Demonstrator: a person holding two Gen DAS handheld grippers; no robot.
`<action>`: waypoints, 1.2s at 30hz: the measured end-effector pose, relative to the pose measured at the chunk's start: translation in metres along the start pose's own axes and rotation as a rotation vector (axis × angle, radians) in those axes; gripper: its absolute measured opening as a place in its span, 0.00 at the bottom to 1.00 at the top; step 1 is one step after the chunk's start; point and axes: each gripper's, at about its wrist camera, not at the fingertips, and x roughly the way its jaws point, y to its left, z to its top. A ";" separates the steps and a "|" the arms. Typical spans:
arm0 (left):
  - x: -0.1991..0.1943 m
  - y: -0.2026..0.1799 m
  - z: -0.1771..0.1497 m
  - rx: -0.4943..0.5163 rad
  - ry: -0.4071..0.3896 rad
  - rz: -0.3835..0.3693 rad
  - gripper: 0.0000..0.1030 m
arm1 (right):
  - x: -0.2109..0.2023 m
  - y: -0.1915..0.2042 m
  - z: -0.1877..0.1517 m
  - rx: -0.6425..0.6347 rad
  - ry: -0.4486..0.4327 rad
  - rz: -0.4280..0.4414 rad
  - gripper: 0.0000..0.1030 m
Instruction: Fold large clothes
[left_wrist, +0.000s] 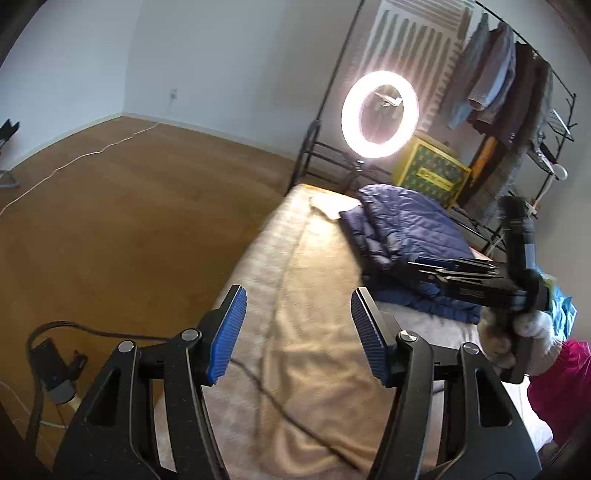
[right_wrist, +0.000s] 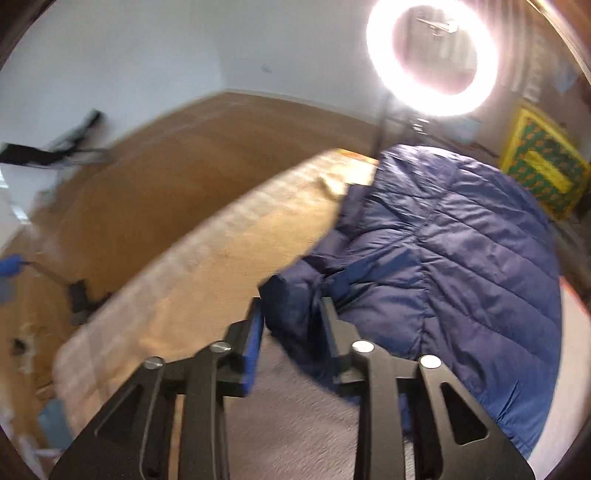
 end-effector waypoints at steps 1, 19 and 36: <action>0.005 -0.007 0.002 0.012 0.005 -0.014 0.60 | -0.013 -0.002 -0.002 0.001 -0.027 0.044 0.31; 0.176 -0.158 0.035 0.305 0.151 -0.105 0.60 | -0.074 -0.156 -0.042 0.256 -0.107 -0.243 0.32; 0.191 -0.108 0.038 0.154 0.217 -0.236 0.68 | -0.069 -0.167 -0.060 0.200 -0.075 -0.165 0.32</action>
